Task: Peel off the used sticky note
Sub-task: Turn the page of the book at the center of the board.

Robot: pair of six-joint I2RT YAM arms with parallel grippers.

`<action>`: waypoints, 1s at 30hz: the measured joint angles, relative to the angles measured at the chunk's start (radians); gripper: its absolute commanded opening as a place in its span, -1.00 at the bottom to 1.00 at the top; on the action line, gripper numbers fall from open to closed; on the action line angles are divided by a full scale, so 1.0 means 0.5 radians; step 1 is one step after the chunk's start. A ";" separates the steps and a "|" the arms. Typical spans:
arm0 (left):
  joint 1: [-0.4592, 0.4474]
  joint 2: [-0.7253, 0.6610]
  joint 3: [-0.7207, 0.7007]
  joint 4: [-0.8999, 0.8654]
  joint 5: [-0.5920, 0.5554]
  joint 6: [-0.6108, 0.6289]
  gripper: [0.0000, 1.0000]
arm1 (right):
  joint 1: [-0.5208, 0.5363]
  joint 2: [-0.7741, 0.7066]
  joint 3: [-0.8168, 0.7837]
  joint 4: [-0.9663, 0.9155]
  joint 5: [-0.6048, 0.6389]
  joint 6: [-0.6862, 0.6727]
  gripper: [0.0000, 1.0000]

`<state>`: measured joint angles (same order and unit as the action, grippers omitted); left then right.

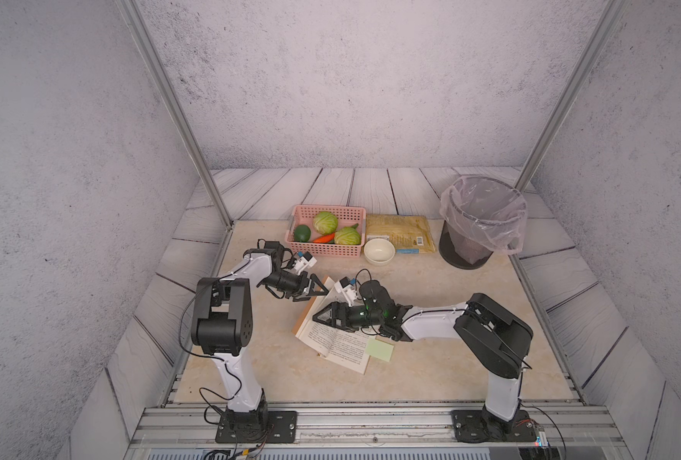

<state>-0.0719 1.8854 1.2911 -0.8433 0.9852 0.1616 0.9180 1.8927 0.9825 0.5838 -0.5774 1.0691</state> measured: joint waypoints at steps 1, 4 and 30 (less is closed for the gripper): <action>0.000 0.000 0.000 -0.001 0.002 0.000 0.36 | 0.000 0.000 0.000 0.000 0.000 0.000 0.81; 0.000 0.000 0.000 -0.001 0.006 0.002 0.36 | 0.000 0.000 0.000 0.000 -0.001 0.000 0.81; -0.042 0.085 0.000 0.021 -0.214 -0.042 0.24 | 0.000 0.000 0.001 0.001 0.000 0.002 0.80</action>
<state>-0.0929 1.9278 1.2911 -0.8330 0.8780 0.1406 0.9180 1.8927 0.9829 0.5842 -0.5774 1.0702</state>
